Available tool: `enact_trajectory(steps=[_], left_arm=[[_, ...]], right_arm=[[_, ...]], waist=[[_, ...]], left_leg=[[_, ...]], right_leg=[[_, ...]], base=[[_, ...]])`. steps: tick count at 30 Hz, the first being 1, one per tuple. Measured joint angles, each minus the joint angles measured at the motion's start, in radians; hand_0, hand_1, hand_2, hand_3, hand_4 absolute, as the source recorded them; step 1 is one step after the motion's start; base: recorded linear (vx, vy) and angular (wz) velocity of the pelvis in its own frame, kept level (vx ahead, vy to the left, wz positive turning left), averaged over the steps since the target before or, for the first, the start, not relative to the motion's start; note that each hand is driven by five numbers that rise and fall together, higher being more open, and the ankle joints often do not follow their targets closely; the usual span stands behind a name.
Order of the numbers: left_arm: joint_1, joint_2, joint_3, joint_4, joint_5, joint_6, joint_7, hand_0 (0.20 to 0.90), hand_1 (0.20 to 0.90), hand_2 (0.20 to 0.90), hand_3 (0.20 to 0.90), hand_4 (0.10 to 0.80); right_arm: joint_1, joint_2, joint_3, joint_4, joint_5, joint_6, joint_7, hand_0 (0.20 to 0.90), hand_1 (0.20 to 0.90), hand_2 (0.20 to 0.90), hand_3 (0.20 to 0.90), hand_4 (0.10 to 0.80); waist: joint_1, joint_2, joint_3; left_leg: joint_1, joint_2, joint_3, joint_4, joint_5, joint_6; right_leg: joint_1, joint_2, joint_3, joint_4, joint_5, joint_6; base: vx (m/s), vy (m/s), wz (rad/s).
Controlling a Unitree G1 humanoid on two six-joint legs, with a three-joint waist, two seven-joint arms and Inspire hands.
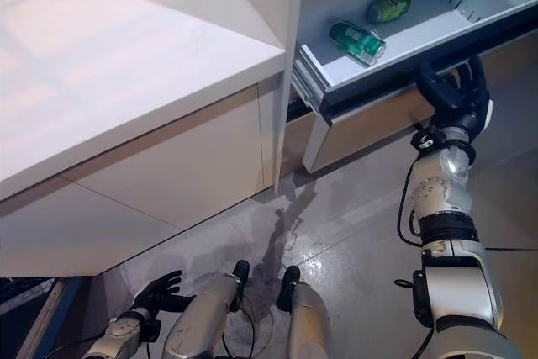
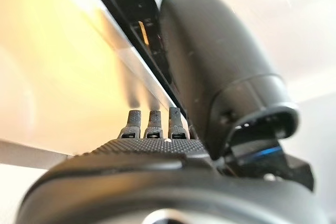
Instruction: Put drinks into fridge and close the fridge
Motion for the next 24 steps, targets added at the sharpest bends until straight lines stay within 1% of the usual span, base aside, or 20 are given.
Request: enact_trajectory(steps=[1, 2, 3, 4, 6, 8, 9, 13, 15, 18, 21, 22, 24], left_arm=[[0.000, 0.000, 0.010, 0.001, 0.000, 0.000, -0.006, 0.900, 0.900, 0.900, 0.900, 0.800], [0.000, 0.000, 0.010, 0.000, 0.000, -0.001, -0.007, 0.900, 0.900, 0.900, 0.900, 0.800], [0.000, 0.000, 0.016, 0.001, 0.002, -0.001, -0.011, 0.900, 0.900, 0.900, 0.900, 0.800], [0.001, -0.001, 0.027, 0.001, 0.003, -0.004, -0.013, 0.900, 0.900, 0.900, 0.900, 0.800], [0.002, 0.001, 0.030, 0.001, 0.004, -0.008, -0.013, 0.900, 0.900, 0.900, 0.900, 0.800], [0.004, 0.001, 0.031, 0.001, 0.008, -0.013, -0.014, 0.900, 0.900, 0.900, 0.900, 0.800], [0.015, 0.001, 0.041, 0.001, 0.012, -0.020, -0.015, 0.900, 0.900, 0.900, 0.900, 0.800], [0.037, 0.001, 0.056, 0.011, 0.028, -0.031, -0.037, 0.900, 0.900, 0.900, 0.900, 0.800], [0.035, 0.001, 0.067, 0.017, 0.035, -0.035, -0.038, 0.900, 0.900, 0.900, 0.900, 0.800], [0.035, 0.002, 0.069, 0.038, 0.061, -0.046, -0.040, 0.900, 0.900, 0.900, 0.900, 0.800], [0.050, 0.005, 0.069, 0.041, 0.068, -0.048, -0.051, 0.900, 0.900, 0.900, 0.900, 0.800], [0.054, 0.005, 0.069, 0.040, 0.068, -0.048, -0.052, 0.900, 0.900, 0.900, 0.900, 0.800], [0.069, 0.005, 0.070, 0.037, 0.073, -0.048, -0.057, 0.900, 0.900, 0.900, 0.900, 0.800]], right_arm=[[-0.012, 0.000, 0.021, 0.002, -0.018, 0.000, 0.000, 0.900, 0.900, 0.900, 0.900, 0.800], [-0.023, 0.000, 0.030, 0.006, -0.031, 0.001, 0.000, 0.900, 0.900, 0.900, 0.900, 0.800], [-0.040, 0.000, 0.047, 0.022, -0.041, 0.003, 0.000, 0.900, 0.900, 0.900, 0.900, 0.800], [-0.047, 0.000, 0.059, 0.023, -0.053, 0.004, 0.000, 0.900, 0.900, 0.900, 0.900, 0.800], [-0.064, 0.000, 0.073, 0.028, -0.075, 0.005, 0.001, 0.900, 0.900, 0.900, 0.900, 0.800], [-0.115, 0.001, 0.100, 0.027, -0.096, 0.005, 0.028, 0.900, 0.900, 0.900, 0.900, 0.800], [-0.116, 0.019, 0.091, 0.043, -0.094, 0.006, -0.010, 0.900, 0.900, 0.900, 0.900, 0.800], [-0.116, 0.003, 0.091, 0.070, -0.111, 0.054, -0.008, 0.900, 0.900, 0.900, 0.900, 0.800], [-0.116, 0.002, 0.091, 0.073, -0.116, 0.057, -0.016, 0.900, 0.900, 0.900, 0.900, 0.800], [-0.116, 0.002, 0.090, 0.073, -0.166, 0.057, -0.054, 0.900, 0.900, 0.900, 0.900, 0.800], [-0.111, 0.002, 0.073, 0.056, -0.220, 0.041, -0.089, 0.900, 0.900, 0.900, 0.900, 0.800], [-0.101, 0.002, 0.061, 0.035, -0.239, 0.034, -0.094, 0.900, 0.900, 0.900, 0.900, 0.800], [-0.063, 0.002, 0.025, -0.066, -0.292, 0.006, -0.109, 0.900, 0.900, 0.900, 0.900, 0.800]], waist=[[0.009, 0.001, 0.000], [0.021, 0.002, 0.000], [0.030, 0.003, -0.002], [0.036, 0.003, -0.003], [0.059, 0.005, -0.007], [0.077, 0.009, -0.019], [0.078, 0.001, -0.025], [0.076, -0.010, -0.069], [0.076, -0.013, -0.074], [0.078, -0.018, -0.091], [0.073, -0.033, -0.113], [0.076, -0.035, -0.115], [0.074, -0.046, -0.123]], left_leg=[[0.020, 0.005, -0.009, -0.027, 0.015, -0.005], [0.034, 0.008, -0.010, -0.045, 0.019, -0.006], [0.056, 0.011, -0.019, -0.073, 0.029, -0.011], [0.081, 0.014, -0.032, -0.104, 0.041, -0.016], [0.115, 0.017, -0.039, -0.145, 0.051, -0.016], [0.141, 0.024, -0.049, -0.191, 0.069, -0.015], [0.161, 0.027, -0.054, -0.218, 0.077, -0.013], [0.185, 0.034, -0.055, -0.286, 0.100, -0.006], [0.198, 0.035, -0.054, -0.298, 0.104, -0.004], [0.206, 0.033, -0.052, -0.305, 0.105, -0.001], [0.224, 0.034, -0.049, -0.310, 0.107, 0.001], [0.229, 0.034, -0.046, -0.312, 0.109, 0.003], [0.245, 0.036, -0.034, -0.324, 0.109, 0.004]], right_leg=[[0.024, 0.003, -0.016, -0.022, -0.001, -0.003], [0.037, 0.005, -0.020, -0.032, -0.001, -0.003], [0.062, 0.008, -0.032, -0.055, 0.006, -0.011], [0.089, 0.011, -0.042, -0.080, 0.011, -0.009], [0.121, 0.015, -0.050, -0.112, 0.015, -0.007], [0.150, 0.021, -0.063, -0.158, 0.024, -0.002], [0.172, 0.025, -0.065, -0.183, 0.032, 0.001], [0.211, 0.043, -0.066, -0.287, 0.079, 0.010], [0.227, 0.049, -0.066, -0.308, 0.088, 0.012], [0.237, 0.052, -0.066, -0.322, 0.091, 0.015], [0.249, 0.054, -0.061, -0.336, 0.092, 0.018], [0.253, 0.055, -0.056, -0.337, 0.093, 0.018], [0.258, 0.059, -0.024, -0.343, 0.094, 0.022]], base=[[0.149, -0.043, 0.26], [0.160, -0.036, 0.26], [0.123, -0.018, 0.23], [0.107, -0.013, 0.25], [0.113, -0.023, 0.18], [0.137, -0.034, 0.16], [0.103, -0.026, 0.04], [0.082, -0.028, -0.01], [0.058, -0.033, 0.00], [0.023, -0.014, 0.01], [0.000, 0.000, 0.00], [-0.022, -0.040, -0.06], [-0.038, -0.043, -0.17]])
